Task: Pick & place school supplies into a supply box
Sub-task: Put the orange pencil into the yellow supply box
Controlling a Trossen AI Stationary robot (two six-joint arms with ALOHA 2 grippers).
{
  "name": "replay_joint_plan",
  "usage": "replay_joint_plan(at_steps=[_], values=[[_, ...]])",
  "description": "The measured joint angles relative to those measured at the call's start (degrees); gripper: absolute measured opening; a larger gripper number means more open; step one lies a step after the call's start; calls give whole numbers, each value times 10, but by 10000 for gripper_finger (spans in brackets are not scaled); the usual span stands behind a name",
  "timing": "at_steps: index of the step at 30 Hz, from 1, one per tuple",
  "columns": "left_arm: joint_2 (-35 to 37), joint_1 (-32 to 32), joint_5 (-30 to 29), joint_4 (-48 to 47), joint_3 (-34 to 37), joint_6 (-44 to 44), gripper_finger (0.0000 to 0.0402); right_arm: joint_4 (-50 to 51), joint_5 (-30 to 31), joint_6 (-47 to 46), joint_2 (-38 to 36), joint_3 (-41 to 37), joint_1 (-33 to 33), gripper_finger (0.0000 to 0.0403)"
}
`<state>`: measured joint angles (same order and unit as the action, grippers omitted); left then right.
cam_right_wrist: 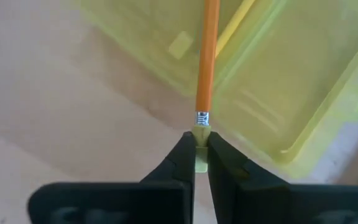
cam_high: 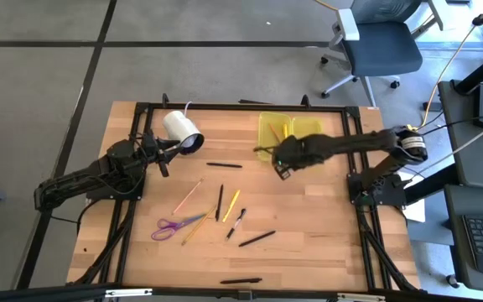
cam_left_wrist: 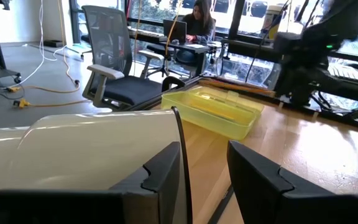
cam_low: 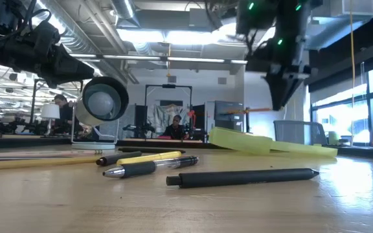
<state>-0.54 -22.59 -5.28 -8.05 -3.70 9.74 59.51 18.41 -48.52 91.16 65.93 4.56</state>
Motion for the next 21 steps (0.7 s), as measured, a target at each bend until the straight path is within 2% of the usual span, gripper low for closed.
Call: replay_joint_plan(at_steps=[6,11,14,21], values=[[0,0,0,0,0,0,127,-54,-39,96,39,0,81,40],[0,0,0,0,0,0,127,-107,-72,154,72,0,121,35],[0,0,0,0,0,0,127,-120,-76,164,88,0,136,34],[0,0,0,0,0,0,127,-127,-76,167,113,0,152,64]])
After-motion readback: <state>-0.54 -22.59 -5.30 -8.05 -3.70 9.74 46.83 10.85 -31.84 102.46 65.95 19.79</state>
